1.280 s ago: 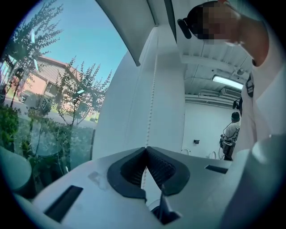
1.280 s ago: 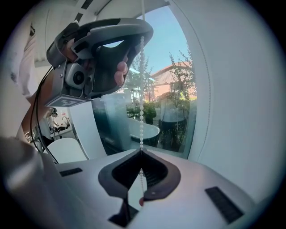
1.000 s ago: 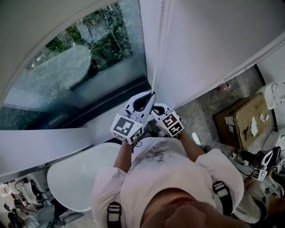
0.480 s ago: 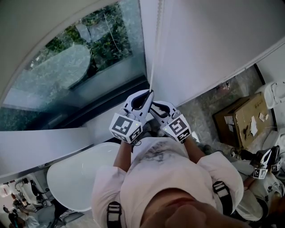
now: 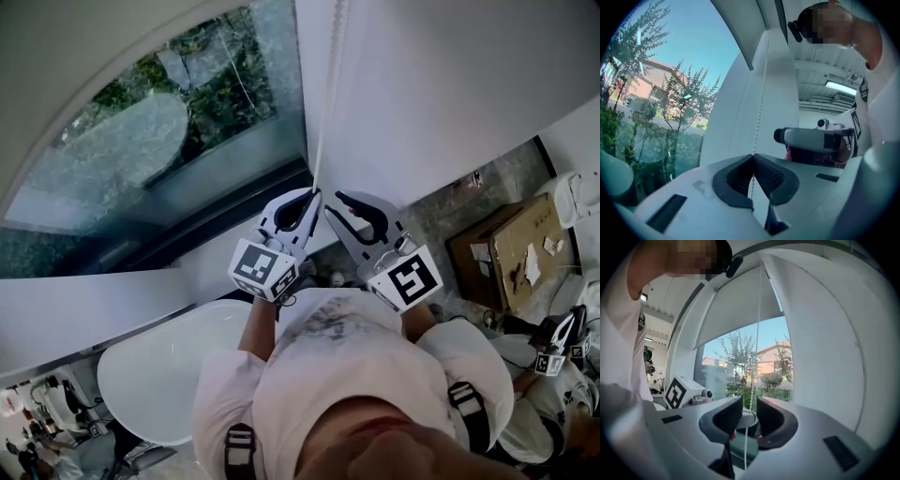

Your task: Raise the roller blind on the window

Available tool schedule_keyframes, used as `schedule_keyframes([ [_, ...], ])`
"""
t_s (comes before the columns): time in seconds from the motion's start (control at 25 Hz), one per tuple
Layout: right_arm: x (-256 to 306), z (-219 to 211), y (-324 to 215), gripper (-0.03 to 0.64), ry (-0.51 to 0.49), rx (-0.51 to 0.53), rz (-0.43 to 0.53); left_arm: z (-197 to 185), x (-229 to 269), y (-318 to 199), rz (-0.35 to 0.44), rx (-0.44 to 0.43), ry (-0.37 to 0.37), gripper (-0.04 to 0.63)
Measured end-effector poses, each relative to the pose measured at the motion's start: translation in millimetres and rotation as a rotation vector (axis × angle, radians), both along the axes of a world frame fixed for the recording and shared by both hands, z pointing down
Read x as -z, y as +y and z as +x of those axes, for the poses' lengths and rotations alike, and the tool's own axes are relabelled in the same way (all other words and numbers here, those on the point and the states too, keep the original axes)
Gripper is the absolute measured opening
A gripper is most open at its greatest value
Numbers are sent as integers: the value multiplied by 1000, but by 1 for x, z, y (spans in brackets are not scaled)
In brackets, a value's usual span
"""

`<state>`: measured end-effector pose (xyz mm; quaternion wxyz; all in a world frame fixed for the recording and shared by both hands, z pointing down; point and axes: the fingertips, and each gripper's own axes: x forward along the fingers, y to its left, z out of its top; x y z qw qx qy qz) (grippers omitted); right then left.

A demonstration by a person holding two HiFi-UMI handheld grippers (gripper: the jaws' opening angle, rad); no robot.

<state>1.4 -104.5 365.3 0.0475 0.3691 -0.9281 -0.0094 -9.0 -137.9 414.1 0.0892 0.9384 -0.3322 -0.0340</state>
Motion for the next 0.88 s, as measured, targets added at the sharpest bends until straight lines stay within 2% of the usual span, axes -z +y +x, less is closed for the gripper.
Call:
schedule_keyframes([
  [0.28, 73, -3, -18, 133, -98, 3, 123, 6, -1, -1, -3, -10, 7, 8],
  [0.48, 113, -4, -30, 133, -106, -1, 209, 10, -1, 1, -3, -17, 10, 9],
  [0.8, 130, -12, -42, 133, -97, 7, 206, 12, -1, 1, 4, -24, 7, 9],
  [0.84, 130, -12, -43, 126, -97, 2, 202, 13, -1, 2, 7, -27, 6, 9],
  [0.88, 130, -11, -43, 93, -105, -1, 193, 14, -1, 2, 8, -30, 6, 9],
])
